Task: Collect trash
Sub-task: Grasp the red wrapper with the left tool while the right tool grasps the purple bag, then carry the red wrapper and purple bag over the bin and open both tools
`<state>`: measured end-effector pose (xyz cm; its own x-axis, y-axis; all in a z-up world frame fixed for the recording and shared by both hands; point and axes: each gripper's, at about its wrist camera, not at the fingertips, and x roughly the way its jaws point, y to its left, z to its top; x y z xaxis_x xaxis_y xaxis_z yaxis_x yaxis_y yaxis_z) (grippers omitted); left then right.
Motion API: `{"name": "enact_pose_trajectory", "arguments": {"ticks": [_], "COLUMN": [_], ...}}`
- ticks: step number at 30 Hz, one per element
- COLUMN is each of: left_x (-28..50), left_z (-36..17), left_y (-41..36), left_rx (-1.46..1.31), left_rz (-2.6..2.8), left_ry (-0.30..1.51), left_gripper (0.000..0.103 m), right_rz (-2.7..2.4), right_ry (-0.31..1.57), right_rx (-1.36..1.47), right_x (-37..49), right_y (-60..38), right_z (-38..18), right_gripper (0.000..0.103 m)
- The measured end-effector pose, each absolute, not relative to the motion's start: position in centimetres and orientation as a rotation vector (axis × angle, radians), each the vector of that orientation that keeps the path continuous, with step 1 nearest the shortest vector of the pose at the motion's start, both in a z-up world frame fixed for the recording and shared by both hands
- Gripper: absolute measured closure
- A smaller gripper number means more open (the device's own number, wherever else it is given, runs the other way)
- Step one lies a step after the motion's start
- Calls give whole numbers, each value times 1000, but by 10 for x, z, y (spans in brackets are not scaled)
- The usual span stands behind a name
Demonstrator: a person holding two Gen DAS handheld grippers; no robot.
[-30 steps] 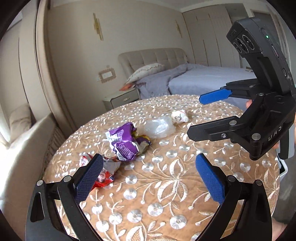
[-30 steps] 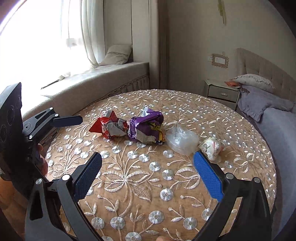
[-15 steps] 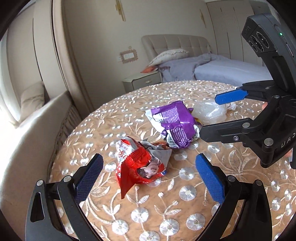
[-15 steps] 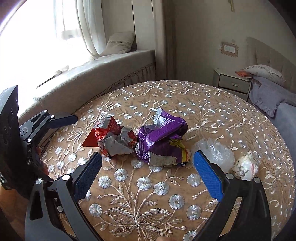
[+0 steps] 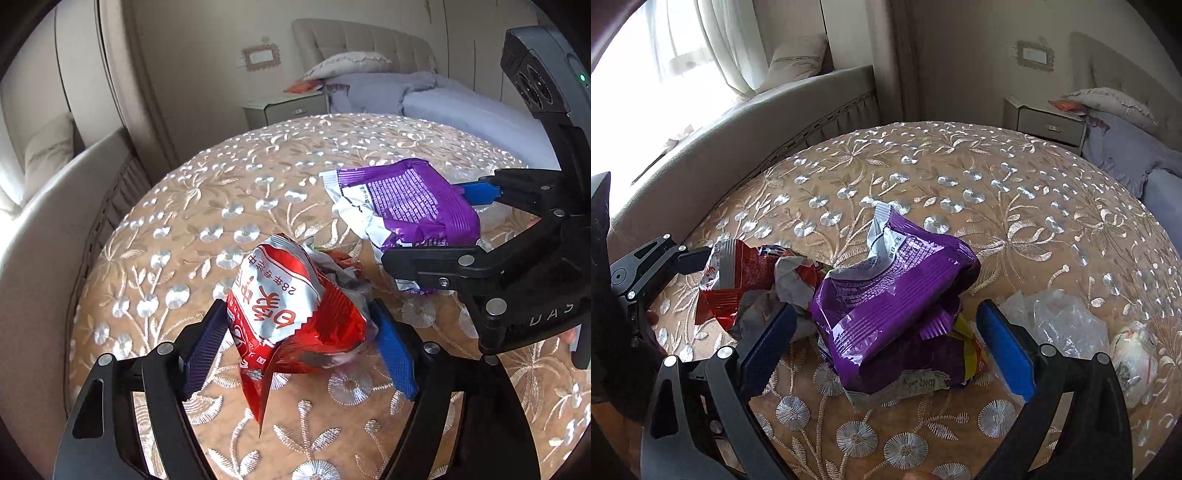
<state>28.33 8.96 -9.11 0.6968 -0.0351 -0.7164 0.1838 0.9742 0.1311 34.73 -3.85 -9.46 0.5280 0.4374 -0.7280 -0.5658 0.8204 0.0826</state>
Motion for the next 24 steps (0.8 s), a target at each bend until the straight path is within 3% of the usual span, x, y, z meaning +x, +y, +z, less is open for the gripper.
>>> {"name": "enact_pose_trajectory", "arguments": {"ticks": [4, 7, 24], "left_x": [284, 274, 159], "left_z": [-91, -86, -33], "left_y": [87, 81, 15], "left_rx": [189, 211, 311], "left_rz": [-119, -97, -112], "left_ry": [788, 747, 555], "left_gripper": [33, 34, 34], "right_rz": [586, 608, 620], "right_ry": [787, 780, 612], "right_rx": [-216, -208, -171], "right_x": [338, 328, 205], "right_y": [-35, -41, -124], "right_z": [-93, -89, -28], "right_gripper": [34, 37, 37]}}
